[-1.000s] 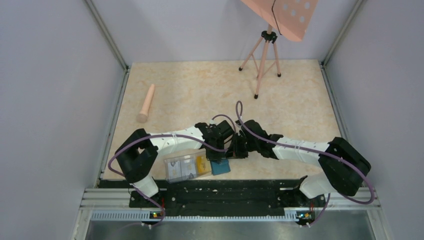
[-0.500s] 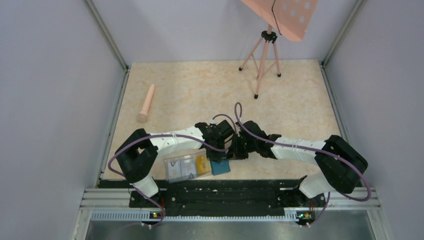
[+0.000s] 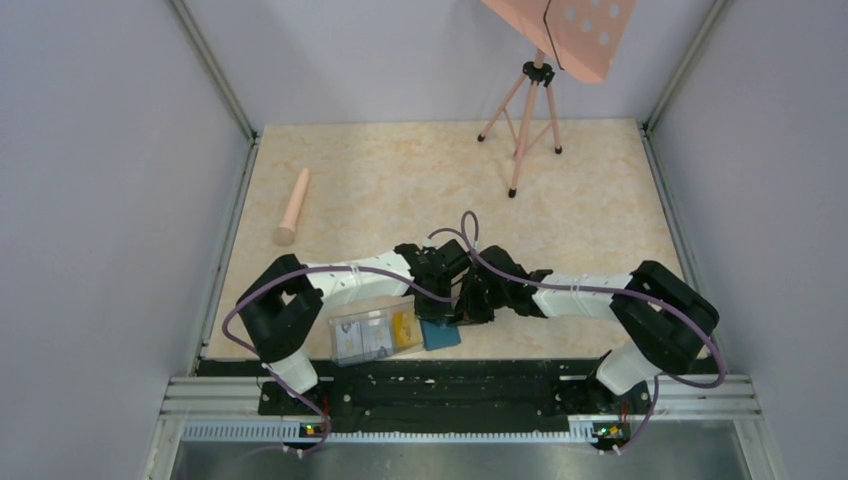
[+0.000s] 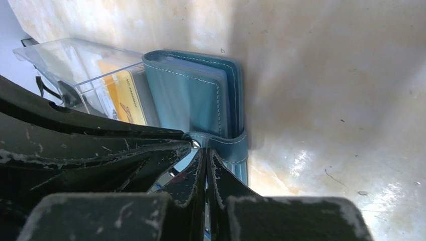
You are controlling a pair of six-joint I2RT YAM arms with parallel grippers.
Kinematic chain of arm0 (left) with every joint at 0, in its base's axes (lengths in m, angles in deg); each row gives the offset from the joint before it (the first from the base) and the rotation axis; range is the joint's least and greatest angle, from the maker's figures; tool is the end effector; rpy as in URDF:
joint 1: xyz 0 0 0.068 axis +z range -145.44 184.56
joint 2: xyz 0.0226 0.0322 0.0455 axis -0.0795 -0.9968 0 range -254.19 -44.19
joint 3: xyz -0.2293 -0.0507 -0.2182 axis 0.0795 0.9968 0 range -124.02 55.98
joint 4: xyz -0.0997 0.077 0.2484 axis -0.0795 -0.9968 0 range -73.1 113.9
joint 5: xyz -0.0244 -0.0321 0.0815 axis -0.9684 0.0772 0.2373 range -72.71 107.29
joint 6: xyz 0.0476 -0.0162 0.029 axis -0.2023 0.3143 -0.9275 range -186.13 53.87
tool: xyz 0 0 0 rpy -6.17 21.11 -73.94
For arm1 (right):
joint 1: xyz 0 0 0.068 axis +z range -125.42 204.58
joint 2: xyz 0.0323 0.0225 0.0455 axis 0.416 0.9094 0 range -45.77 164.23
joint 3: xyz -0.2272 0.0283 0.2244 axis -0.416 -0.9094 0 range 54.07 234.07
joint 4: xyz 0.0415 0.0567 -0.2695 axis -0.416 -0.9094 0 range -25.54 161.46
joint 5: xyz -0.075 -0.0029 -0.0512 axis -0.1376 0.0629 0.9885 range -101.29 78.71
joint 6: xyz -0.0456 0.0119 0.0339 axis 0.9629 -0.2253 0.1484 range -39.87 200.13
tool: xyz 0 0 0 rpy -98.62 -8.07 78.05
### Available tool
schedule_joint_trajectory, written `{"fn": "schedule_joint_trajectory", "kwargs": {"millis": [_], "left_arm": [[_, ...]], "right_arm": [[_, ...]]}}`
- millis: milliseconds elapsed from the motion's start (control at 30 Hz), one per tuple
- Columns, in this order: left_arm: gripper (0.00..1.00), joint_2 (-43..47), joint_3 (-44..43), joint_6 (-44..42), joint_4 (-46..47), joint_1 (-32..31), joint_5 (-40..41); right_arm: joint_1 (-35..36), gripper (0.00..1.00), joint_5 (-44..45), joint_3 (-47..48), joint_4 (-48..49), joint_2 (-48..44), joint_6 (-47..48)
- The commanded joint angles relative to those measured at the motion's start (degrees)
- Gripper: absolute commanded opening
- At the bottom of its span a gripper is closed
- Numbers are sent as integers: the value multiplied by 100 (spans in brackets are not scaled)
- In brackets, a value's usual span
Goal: Put the credit cards into the card holder
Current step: Close the card holder at the center of the board.
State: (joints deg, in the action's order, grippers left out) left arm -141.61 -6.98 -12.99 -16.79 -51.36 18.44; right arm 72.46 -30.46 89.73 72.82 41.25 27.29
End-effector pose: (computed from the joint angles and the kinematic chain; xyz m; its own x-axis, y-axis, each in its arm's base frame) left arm 0.1918 -0.2820 0.2128 -0.9852 0.0286 -0.1692 0.0616 0.9792 -0.1934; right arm 0.1828 0.2226 0.1714 -0.9815 0.0368 -0.1878 -0.0994 0.7409 0.6643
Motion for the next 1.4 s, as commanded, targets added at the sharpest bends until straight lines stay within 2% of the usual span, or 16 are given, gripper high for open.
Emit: {"fn": "schedule_joint_trajectory", "kwargs": {"millis": [0, 200, 433, 733, 933, 1000, 1100, 1167, 1200, 1267, 1333, 1367], "left_arm": [[0, -172, -109, -115, -38, 2, 246], [0, -279, -18, -78, -177, -3, 310], [0, -427, 39, -17, -155, -26, 271], [0, -809, 249, 437, -217, -250, 356], [0, -466, 58, 172, -20, -253, 292], [7, -305, -233, 19, -87, -234, 302], [40, -6, -640, -140, -150, -168, 304], [58, 231, -800, -208, -143, -81, 280], [63, 370, -844, -244, -112, -28, 243], [67, 687, -826, -340, 57, 157, 44], [75, 1107, -670, -466, 421, 440, -439], [78, 1234, -556, -494, 553, 587, -563]], "right_arm": [[118, 0, 63, 210, 235, 189, -32], [150, 0, 163, 358, -14, 394, -47], [233, 0, 431, 619, -776, 628, -41], [761, 0, 924, 931, -1542, 843, -384], [710, 0, 1064, 1157, -1508, 444, -165], [610, 0, 1083, 1224, -1508, 129, -81], [352, 3, 1023, 1259, -1523, -357, -13], [55, 15, 949, 1230, -1561, -704, 12], [-82, 23, 918, 1209, -1612, -895, 29], [-372, 37, 879, 1190, -1758, -1235, 117], [-675, 53, 820, 1168, -1949, -1599, 247], [-845, 57, 762, 1160, -2043, -1701, 294]]}}
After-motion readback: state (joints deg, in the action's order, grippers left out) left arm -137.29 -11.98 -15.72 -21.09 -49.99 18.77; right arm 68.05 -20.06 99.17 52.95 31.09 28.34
